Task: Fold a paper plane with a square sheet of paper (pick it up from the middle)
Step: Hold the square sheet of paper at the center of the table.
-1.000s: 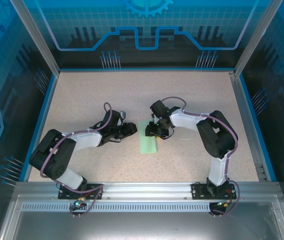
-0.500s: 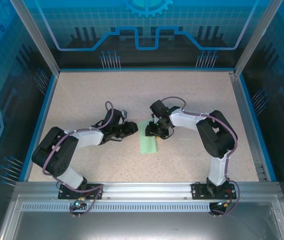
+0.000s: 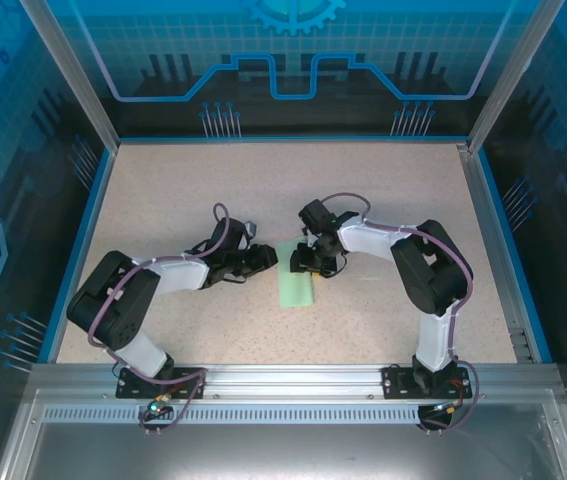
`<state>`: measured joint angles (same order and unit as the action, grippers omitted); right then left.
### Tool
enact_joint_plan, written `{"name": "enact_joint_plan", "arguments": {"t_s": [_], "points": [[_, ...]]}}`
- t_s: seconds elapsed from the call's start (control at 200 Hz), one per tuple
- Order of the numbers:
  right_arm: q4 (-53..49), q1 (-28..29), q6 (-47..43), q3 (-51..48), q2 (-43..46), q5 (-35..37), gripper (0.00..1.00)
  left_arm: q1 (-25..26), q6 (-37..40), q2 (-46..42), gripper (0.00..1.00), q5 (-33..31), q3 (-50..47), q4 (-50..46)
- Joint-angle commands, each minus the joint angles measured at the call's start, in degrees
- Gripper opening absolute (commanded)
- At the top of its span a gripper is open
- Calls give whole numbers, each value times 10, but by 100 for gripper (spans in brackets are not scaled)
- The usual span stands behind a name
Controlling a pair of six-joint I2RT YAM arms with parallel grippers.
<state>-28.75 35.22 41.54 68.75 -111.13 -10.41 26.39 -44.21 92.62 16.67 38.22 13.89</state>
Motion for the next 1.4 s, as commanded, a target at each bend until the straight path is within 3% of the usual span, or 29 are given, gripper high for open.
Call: {"name": "enact_joint_plan", "arguments": {"t_s": [0.0,0.555,1.396], "points": [[-17,-2,-1,-41,-81,99,46,5,-9,13,37,25,19,14],[-15,-2,0,-41,-89,99,46,20,-8,62,22,45,50,5],[-18,-2,10,-41,-102,99,45,20,-2,79,20,40,61,-12]]}}
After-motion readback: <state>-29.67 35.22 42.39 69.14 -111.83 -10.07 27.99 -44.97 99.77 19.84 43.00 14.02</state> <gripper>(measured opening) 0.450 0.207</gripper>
